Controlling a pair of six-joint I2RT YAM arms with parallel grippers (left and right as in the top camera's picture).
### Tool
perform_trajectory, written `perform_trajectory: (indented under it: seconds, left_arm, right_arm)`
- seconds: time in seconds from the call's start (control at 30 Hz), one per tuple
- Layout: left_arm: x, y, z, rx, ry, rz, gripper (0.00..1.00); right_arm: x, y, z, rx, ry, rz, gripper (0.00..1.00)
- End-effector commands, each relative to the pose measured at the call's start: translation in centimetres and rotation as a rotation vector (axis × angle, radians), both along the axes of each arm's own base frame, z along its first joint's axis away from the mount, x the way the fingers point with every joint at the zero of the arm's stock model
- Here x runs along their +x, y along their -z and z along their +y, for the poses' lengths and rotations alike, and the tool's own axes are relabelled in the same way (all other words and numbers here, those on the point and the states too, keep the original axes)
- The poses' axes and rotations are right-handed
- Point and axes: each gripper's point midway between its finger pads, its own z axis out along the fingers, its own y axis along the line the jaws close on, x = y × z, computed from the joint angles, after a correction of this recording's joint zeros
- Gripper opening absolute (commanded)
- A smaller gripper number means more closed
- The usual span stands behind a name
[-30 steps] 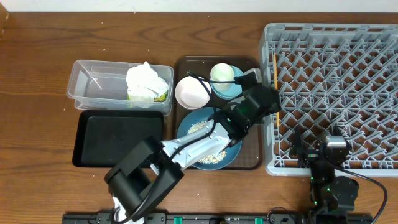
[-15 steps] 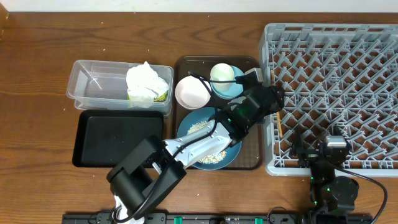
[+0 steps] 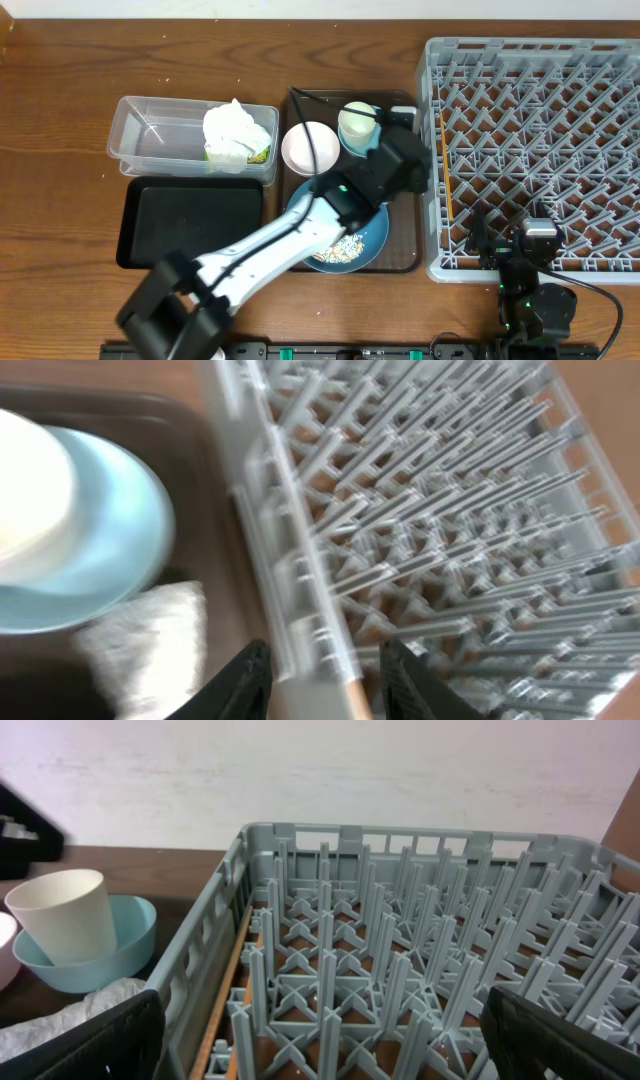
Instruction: Sort waste into correct bins and load items into the dishwasher rack
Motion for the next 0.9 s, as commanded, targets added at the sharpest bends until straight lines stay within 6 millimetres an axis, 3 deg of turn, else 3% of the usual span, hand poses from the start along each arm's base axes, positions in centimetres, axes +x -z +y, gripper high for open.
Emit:
perform_trajectory:
  seconds: [0.0,0.43,0.87]
  left_arm:
    - [0.0,0.6,1.3,0.110,0.118,-0.030,0.39]
    - [-1.3,6.8,2.0,0.260,0.203,0.079,0.52]
    - [-0.4,12.3,3.1,0.387,0.166,0.121,0.52]
  right_arm:
    - [0.0,0.1,0.0,-0.004,-0.001,0.001,0.99]
    - [0.0,0.1,0.0,-0.004,-0.001,0.001,0.99]
    - [0.0,0.1,0.0,-0.004,-0.001,0.001,0.99]
